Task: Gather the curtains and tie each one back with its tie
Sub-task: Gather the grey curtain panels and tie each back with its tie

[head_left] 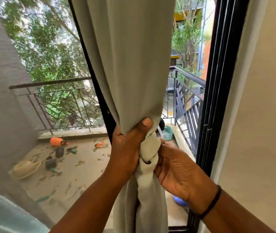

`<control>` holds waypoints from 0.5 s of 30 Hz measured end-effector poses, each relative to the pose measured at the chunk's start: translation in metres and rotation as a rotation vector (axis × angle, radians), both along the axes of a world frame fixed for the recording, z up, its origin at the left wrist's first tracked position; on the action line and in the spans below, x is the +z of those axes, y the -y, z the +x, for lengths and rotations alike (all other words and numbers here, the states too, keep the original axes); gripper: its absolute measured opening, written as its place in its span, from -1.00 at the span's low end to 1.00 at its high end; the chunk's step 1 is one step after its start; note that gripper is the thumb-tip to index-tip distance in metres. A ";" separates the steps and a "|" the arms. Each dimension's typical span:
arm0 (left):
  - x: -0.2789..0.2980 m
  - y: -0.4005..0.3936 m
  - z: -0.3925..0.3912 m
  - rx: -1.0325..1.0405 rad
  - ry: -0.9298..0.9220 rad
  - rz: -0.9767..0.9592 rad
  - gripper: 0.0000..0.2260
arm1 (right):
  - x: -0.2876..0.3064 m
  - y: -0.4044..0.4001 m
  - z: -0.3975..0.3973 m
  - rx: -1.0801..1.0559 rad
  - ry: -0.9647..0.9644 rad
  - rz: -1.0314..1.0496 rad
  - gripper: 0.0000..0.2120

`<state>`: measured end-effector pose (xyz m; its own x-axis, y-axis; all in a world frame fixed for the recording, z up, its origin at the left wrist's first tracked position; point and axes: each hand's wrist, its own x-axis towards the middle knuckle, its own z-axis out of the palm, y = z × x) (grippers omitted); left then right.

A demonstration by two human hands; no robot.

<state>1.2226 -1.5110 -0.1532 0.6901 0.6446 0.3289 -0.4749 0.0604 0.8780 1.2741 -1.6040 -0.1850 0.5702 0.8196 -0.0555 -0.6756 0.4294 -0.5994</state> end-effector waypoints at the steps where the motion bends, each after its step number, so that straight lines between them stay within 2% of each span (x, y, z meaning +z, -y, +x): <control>1: -0.002 0.001 0.002 0.002 -0.008 0.008 -0.36 | -0.002 -0.001 0.001 -0.008 -0.089 0.021 -0.52; 3: -0.005 0.001 0.004 -0.010 -0.017 0.010 -0.33 | -0.003 0.003 0.004 -0.004 -0.187 0.042 -0.49; 5: -0.006 0.002 0.005 -0.022 -0.002 0.018 -0.42 | -0.004 0.011 0.010 0.032 -0.204 0.099 -0.32; 7: -0.007 0.002 0.008 -0.016 0.033 0.001 -0.51 | -0.004 0.018 0.016 0.073 -0.225 0.159 -0.24; 11: -0.008 0.005 0.016 0.048 0.014 0.037 -0.41 | 0.003 0.027 0.023 0.162 -0.136 0.209 -0.23; 15: -0.008 0.015 0.024 0.087 -0.003 0.104 -0.45 | 0.009 0.031 0.025 0.141 -0.034 0.161 -0.32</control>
